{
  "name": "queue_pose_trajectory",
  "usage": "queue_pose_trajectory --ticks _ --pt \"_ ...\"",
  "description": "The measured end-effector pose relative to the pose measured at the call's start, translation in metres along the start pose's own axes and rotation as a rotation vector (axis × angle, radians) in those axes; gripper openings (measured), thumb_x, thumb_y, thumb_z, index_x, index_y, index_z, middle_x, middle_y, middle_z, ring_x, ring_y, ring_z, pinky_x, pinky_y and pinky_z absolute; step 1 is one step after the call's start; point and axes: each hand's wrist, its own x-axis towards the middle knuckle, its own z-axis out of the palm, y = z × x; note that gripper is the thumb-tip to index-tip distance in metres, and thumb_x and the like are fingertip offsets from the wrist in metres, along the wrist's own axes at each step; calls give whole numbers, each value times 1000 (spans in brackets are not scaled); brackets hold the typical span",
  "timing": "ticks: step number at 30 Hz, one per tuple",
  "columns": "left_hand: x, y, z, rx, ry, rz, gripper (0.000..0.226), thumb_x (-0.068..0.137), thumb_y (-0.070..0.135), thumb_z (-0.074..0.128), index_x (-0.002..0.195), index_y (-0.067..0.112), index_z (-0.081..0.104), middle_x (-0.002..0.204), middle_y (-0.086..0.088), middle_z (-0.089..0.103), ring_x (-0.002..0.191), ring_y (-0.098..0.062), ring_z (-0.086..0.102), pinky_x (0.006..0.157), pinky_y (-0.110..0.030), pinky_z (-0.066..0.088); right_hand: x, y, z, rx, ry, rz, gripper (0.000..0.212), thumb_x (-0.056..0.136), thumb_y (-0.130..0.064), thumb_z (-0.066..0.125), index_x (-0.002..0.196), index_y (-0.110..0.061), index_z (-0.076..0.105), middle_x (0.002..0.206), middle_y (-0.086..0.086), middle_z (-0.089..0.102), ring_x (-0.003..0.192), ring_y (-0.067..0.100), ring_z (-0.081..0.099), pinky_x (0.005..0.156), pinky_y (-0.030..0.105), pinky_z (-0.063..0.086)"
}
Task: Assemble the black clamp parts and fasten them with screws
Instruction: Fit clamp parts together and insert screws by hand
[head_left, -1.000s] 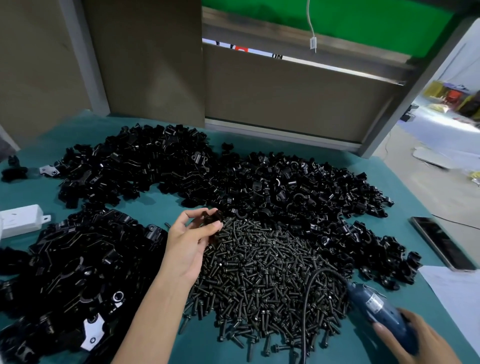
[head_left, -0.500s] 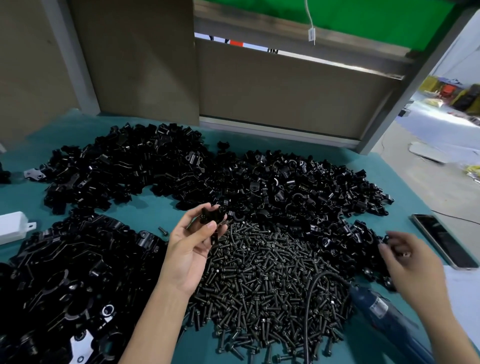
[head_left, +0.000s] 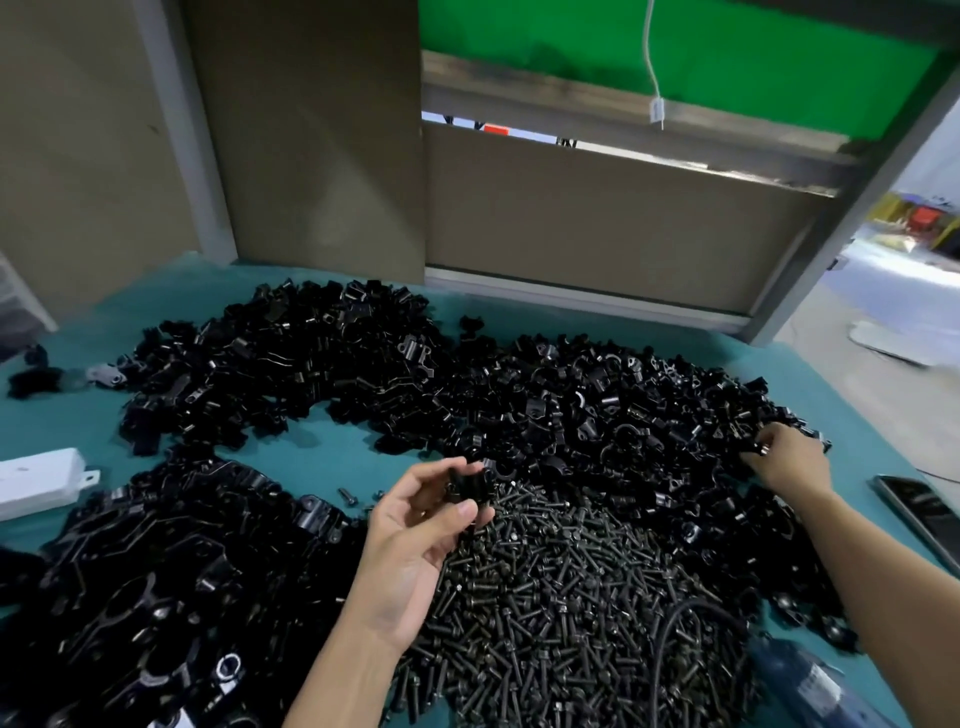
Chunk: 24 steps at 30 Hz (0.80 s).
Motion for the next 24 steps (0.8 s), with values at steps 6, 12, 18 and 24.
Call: queue_pose_trajectory --ticks 6,12,18,24 --pt "-5 -3 8 13 2 3 32 73 10 79 103 21 77 116 -6 73 89 -27 74 76 -23 58 -11 10 -14 122 78 88 26 85 1 68 111 4 68 105 29 68 103 44 61 90 44 47" --pt "-6 -11 14 0 30 15 29 77 10 73 104 20 79 115 -7 74 90 -18 74 92 -37 58 -110 -74 -50 818 136 -159 40 87 -7 73 122 -12 56 119 11 67 104 16 66 84 20 49" --pt "-12 -12 15 -17 46 46 31 75 17 75 106 21 79 113 -6 75 103 -17 71 87 -30 56 -250 -164 -38 983 -282 -741 37 83 5 73 112 -17 64 108 -10 71 106 4 67 93 18 51" --pt "-14 -13 10 -15 70 6 56 73 20 77 126 6 64 106 -3 76 103 -17 71 95 -35 54 -273 -175 -12 953 -258 -773 27 88 1 69 112 -11 69 111 -7 71 110 9 65 101 38 50"
